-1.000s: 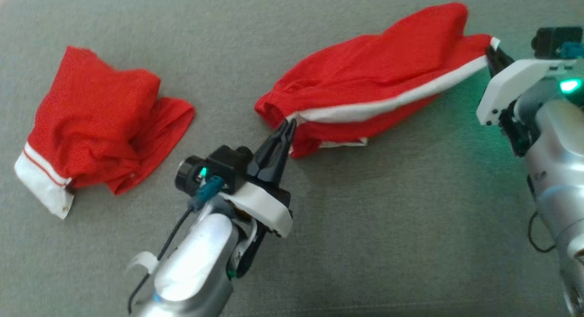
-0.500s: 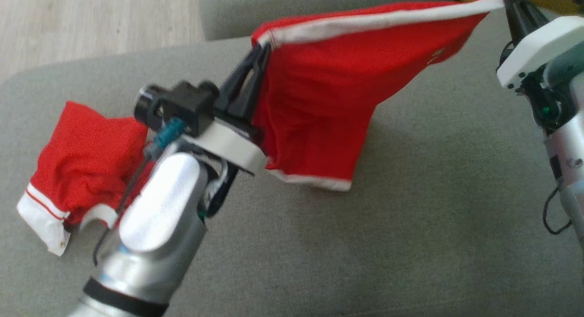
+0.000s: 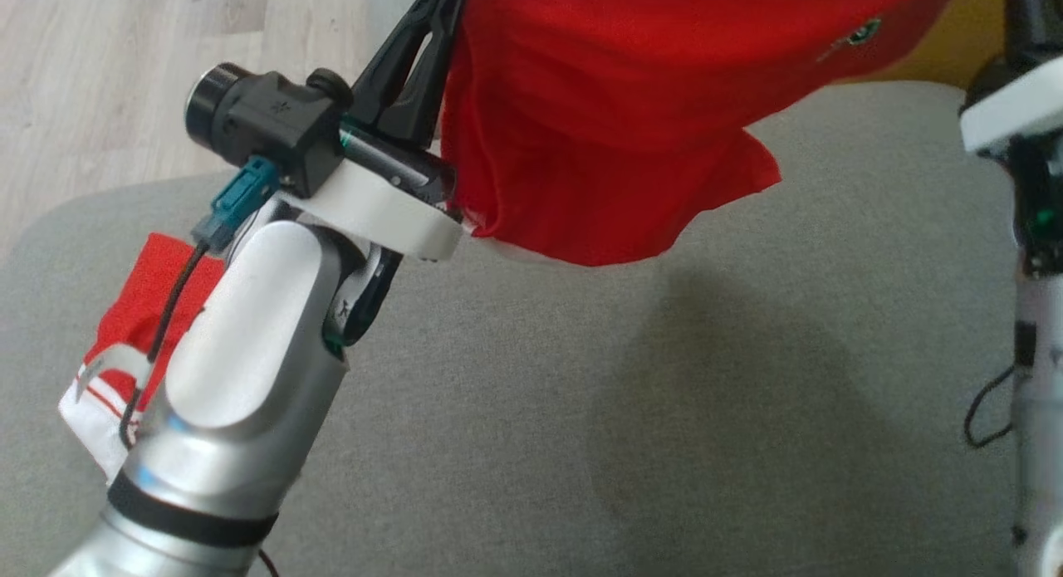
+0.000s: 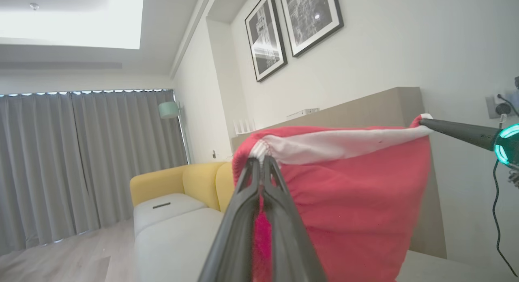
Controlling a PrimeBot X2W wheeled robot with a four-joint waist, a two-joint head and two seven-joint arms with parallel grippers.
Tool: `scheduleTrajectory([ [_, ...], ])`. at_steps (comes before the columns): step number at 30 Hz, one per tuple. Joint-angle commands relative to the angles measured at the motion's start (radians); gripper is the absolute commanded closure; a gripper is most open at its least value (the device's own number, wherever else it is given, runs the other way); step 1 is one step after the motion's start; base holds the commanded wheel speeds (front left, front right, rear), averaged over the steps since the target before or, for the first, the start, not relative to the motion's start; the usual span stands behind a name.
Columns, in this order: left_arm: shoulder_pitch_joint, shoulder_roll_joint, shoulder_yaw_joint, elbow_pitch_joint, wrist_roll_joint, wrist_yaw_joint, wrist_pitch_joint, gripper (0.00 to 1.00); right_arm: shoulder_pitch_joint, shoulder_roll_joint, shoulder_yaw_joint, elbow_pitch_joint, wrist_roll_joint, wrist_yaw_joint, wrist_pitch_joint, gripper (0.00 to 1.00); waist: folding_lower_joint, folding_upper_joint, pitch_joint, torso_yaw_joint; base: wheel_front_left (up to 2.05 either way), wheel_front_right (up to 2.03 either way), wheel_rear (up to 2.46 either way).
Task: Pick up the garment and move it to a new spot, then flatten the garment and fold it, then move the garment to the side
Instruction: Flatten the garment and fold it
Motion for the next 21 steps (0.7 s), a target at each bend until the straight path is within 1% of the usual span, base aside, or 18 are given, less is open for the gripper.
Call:
scheduleTrajectory([
  [1,-0.036,0.032,0.040,-0.052,-0.004,0.010,0.008,1.00,0.008,0.036,-0.010,-0.083,-0.025,0.007,0.030,1.00,0.0000,0.0000,-0.002,0.004,0.00,0.00,0.00],
  [4,0.014,0.045,0.033,-0.114,-0.015,0.016,0.035,1.00,0.091,0.099,-0.067,-0.248,-0.085,0.007,0.116,1.00,0.0000,0.0000,0.001,0.005,0.00,0.00,0.00],
  [7,0.044,0.066,0.026,-0.179,-0.013,0.023,0.067,1.00,0.149,0.135,-0.095,-0.385,-0.127,0.007,0.197,1.00,0.0000,0.0000,0.014,0.004,0.00,0.00,0.00],
  [9,0.047,0.080,0.027,-0.211,-0.011,0.026,0.086,1.00,0.163,0.149,-0.098,-0.446,-0.140,0.007,0.237,1.00,0.0000,0.0000,0.028,-0.002,0.00,0.00,0.00],
  [11,0.033,0.093,0.027,-0.225,-0.007,0.022,0.107,1.00,0.156,0.157,-0.102,-0.476,-0.149,0.007,0.265,1.00,0.0000,0.0000,0.051,-0.012,0.00,0.00,0.00],
  [13,0.019,0.098,0.028,-0.226,-0.007,0.017,0.117,1.00,0.143,0.160,-0.106,-0.479,-0.153,0.007,0.272,1.00,0.0000,0.0000,0.068,-0.017,0.00,0.00,0.00],
  [16,-0.052,0.112,0.037,-0.198,-0.007,-0.003,0.141,1.00,0.068,0.165,-0.118,-0.438,-0.154,0.007,0.266,1.00,0.0000,0.0000,0.144,-0.039,0.00,0.00,0.00],
  [18,-0.118,0.116,0.043,-0.154,-0.008,-0.021,0.145,1.00,-0.006,0.166,-0.118,-0.371,-0.165,0.007,0.239,1.00,0.0000,0.0000,0.200,-0.054,0.00,0.00,0.00],
  [21,-0.246,0.124,0.047,-0.051,0.003,-0.048,0.127,1.00,-0.142,0.166,-0.090,-0.230,-0.186,0.007,0.171,1.00,0.0000,0.0000,0.283,-0.074,0.00,0.00,0.00],
])
